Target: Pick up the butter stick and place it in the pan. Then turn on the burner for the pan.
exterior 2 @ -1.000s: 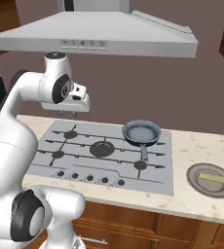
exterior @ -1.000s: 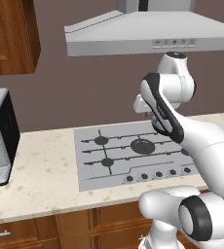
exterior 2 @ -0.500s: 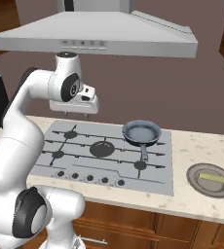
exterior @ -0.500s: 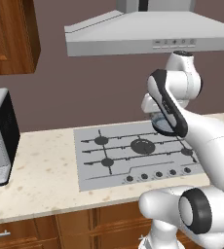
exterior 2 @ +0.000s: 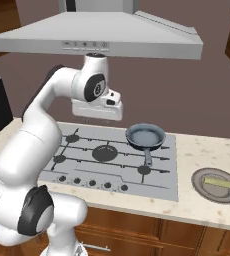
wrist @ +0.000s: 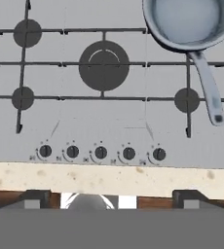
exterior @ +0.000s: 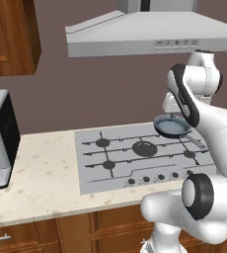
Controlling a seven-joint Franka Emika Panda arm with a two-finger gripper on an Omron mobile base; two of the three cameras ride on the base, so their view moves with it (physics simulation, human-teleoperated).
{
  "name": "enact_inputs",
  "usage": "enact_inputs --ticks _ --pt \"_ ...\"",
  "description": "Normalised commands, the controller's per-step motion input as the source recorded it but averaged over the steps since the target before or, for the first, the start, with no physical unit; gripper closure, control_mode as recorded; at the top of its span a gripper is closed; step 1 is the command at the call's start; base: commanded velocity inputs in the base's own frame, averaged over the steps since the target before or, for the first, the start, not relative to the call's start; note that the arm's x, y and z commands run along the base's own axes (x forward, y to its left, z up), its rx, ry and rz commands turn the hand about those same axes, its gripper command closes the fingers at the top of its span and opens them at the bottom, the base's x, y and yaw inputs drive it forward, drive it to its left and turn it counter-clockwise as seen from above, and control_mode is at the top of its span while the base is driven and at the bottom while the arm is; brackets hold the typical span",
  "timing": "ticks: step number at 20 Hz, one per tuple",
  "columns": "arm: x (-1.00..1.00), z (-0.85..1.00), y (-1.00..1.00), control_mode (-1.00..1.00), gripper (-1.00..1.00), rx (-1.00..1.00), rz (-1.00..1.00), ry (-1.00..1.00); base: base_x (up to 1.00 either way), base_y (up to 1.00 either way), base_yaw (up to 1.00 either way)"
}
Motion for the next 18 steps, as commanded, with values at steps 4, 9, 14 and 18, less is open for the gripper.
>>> enact_inputs --ticks 4,9,14,18 --pt "0.0 -0.1 -0.6 -1.0 -1.0 0.0 -0.04 0.09 0.0 0.0 0.0" --pt "0.0 -0.11 -0.58 -1.0 -1.0 0.0 -0.01 0.08 0.0 0.0 0.0" --pt "0.0 -0.07 -0.52 -1.0 -1.0 0.0 0.0 0.08 0.0 0.0 0.0" --pt "0.0 -0.07 -0.32 -1.0 -1.0 0.0 -0.01 0.1 0.0 0.0 0.0"
